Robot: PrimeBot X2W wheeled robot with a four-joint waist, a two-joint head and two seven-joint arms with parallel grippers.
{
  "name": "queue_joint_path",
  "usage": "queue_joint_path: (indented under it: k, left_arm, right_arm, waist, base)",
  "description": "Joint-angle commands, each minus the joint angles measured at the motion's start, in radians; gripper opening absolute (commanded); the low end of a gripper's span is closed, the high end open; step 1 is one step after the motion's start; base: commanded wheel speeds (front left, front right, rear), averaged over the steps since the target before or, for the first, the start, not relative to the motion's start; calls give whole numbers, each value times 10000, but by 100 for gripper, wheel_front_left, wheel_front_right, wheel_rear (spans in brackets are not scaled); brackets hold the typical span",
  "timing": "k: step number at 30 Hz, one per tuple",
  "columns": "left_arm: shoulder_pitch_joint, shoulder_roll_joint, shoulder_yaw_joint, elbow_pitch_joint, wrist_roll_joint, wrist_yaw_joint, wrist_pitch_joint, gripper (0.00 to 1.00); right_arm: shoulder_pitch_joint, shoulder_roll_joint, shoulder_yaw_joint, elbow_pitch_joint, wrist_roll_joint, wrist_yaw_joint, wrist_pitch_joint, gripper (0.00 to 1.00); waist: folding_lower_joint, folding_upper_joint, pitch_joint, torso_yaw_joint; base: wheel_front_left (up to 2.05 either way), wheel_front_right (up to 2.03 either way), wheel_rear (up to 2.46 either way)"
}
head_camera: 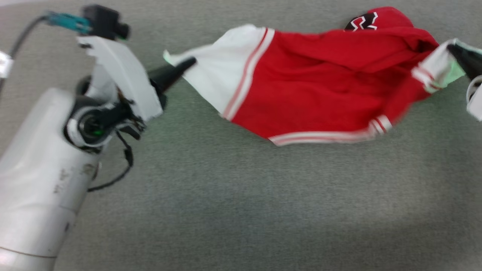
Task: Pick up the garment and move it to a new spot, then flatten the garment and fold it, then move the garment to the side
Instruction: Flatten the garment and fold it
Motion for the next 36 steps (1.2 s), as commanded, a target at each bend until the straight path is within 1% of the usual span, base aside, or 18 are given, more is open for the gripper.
queue_joint_path:
  k: [1,4,5,7,8,10,11,14,15,19,20,21,23,25,28,31,33,36]
  left_arm:
    - [-8,47,271,-5,-194,42,-145,0]
    - [-367,22,663,191,-436,385,-262,0]
    - [-367,22,663,191,-436,385,-262,0]
    - [-779,-95,951,465,-616,680,-277,0]
    - [-1065,-152,1102,643,-697,857,-336,0]
    - [-1799,-488,1621,1143,-1129,1233,-530,0]
    - [-2255,-554,1815,1449,-1122,1378,-671,0]
    - [-3647,-817,2222,2337,-1017,1620,-1371,0]
    - [-4670,-960,2393,2870,-810,1538,-1998,0]
    - [-6485,-1231,2754,3971,-286,1424,-3754,0]
    - [-6829,-1363,2790,4203,-266,1278,-4047,0]
    - [-6829,-1363,2790,4203,-266,1278,-4047,0]
    - [-7475,-1445,2894,4572,-145,925,-4631,0]
    - [-7898,-1589,3124,4957,-338,615,-5030,0]
    - [-8030,-1728,3041,5448,-438,281,-4858,0]
    - [-7528,-1754,2907,5710,-624,77,-4346,0]
    - [-6932,-1698,2740,5617,-689,6,-4002,0]
    - [-5667,-1506,2533,4661,-930,-45,-3558,0]
  right_arm:
    - [-336,124,-176,-21,-112,-15,-155,0]
    - [-1025,572,-520,285,-219,-15,-493,0]
    - [-1025,572,-520,285,-219,-15,-493,0]
    - [-1804,1023,-789,681,-276,-15,-829,0]
    - [-2250,1272,-961,998,-306,-15,-984,0]
    - [-3285,1752,-1291,1715,-538,-15,-1426,0]
    - [-3875,1935,-1409,2085,-748,-15,-1643,0]
    - [-5608,2454,-1772,3200,-1408,-15,-2429,0]
    - [-6737,2600,-2047,3879,-1902,-15,-3109,0]
    - [-8513,2825,-2422,5076,-2740,-15,-4380,0]
    - [-8865,2871,-2521,5326,-2871,-15,-4679,0]
    - [-8865,2871,-2521,5326,-2871,-15,-4679,0]
    - [-9440,2895,-2660,5813,-3067,-15,-5194,0]
    - [-9727,2970,-2730,6209,-3090,-15,-5585,0]
    - [-9740,2953,-2459,6660,-2992,-15,-5753,0]
    - [-9054,2874,-1803,6719,-2642,-15,-5651,0]
    - [-8391,2726,-1171,6314,-2167,-15,-5526,0]
    - [-6913,2111,-186,5367,-1266,-16,-5090,0]
  waist:
    - [0,0,-98,429]
    - [0,0,44,640]
    - [0,0,44,640]
    - [0,0,194,693]
    - [0,0,279,690]
    - [0,0,471,680]
    - [0,0,587,677]
    - [0,0,939,654]
    - [0,0,1169,630]
    - [0,0,1439,614]
    - [0,0,1453,611]
    - [0,0,1453,611]
    - [0,0,1450,593]
    - [0,0,1378,560]
    - [0,0,1210,586]
    - [0,0,1002,620]
    - [0,0,840,637]
    - [0,0,586,653]
  base:
    - [0,0,0]
    - [0,0,0]
    - [0,0,0]
    - [0,0,0]
    - [0,0,0]
    - [0,0,0]
    - [0,0,0]
    - [0,0,0]
    - [0,0,0]
    - [0,0,0]
    - [0,0,0]
    - [0,0,0]
    - [0,0,0]
    - [0,0,0]
    - [0,0,0]
    - [0,0,0]
    - [0,0,0]
    - [0,0,0]
